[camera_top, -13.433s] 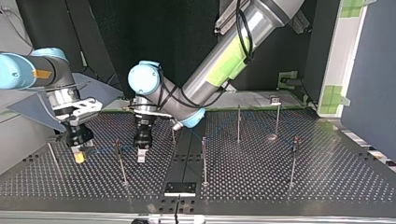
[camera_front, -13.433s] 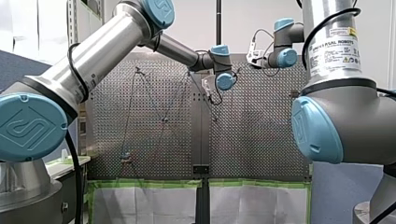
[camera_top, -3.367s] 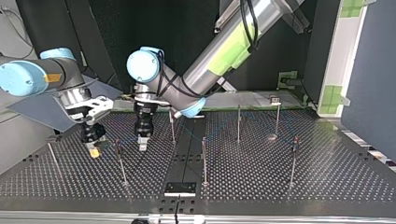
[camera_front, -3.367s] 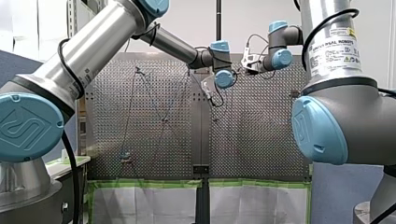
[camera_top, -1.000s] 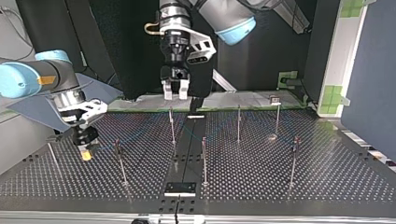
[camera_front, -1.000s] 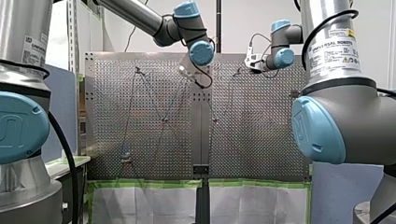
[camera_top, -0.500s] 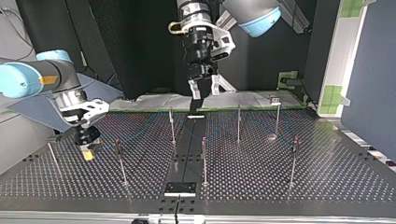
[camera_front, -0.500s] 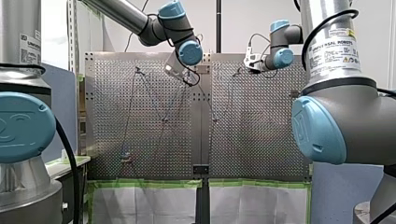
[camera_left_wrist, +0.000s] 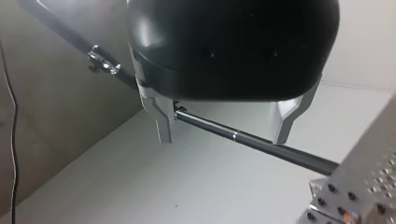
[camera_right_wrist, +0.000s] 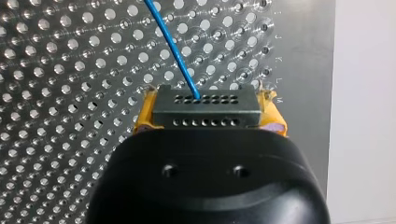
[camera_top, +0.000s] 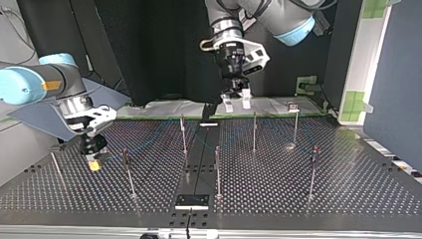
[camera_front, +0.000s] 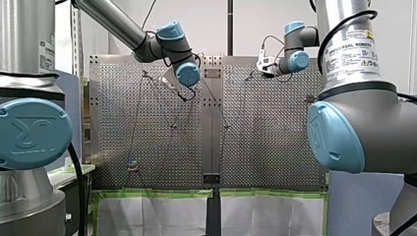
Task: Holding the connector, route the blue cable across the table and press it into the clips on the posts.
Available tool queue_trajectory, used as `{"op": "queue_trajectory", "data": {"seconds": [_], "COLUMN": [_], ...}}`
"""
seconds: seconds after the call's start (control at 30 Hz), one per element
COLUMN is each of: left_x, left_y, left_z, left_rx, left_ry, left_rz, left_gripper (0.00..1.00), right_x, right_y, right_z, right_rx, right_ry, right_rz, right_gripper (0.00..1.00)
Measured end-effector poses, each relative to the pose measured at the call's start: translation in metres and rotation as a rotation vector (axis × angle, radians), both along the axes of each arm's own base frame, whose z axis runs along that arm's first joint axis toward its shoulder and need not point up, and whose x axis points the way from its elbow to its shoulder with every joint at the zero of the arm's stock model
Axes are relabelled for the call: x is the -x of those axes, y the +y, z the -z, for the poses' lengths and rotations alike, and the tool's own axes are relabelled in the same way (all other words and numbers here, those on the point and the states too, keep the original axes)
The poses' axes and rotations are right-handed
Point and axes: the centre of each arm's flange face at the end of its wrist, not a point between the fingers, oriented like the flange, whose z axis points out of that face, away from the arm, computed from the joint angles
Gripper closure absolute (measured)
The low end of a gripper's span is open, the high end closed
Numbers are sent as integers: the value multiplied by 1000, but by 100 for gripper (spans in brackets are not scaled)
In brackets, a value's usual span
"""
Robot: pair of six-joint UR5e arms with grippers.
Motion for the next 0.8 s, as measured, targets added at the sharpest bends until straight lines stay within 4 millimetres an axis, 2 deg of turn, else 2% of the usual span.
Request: {"op": "queue_trajectory", "data": {"seconds": [0.43, 0.8], "left_x": [-20, -28], "left_y": [51, 90], "left_z": [43, 79], "left_rx": [-98, -124], "left_ry": [35, 30], "left_rz": [-171, -176], "left_gripper": [1, 1], "right_x": [-2, -6], "right_y": [1, 4], "right_z": [0, 0], "right_rx": [-1, -2], "right_ry": [0, 1], "right_rz": [-4, -11], "right_gripper": [100, 100]}}
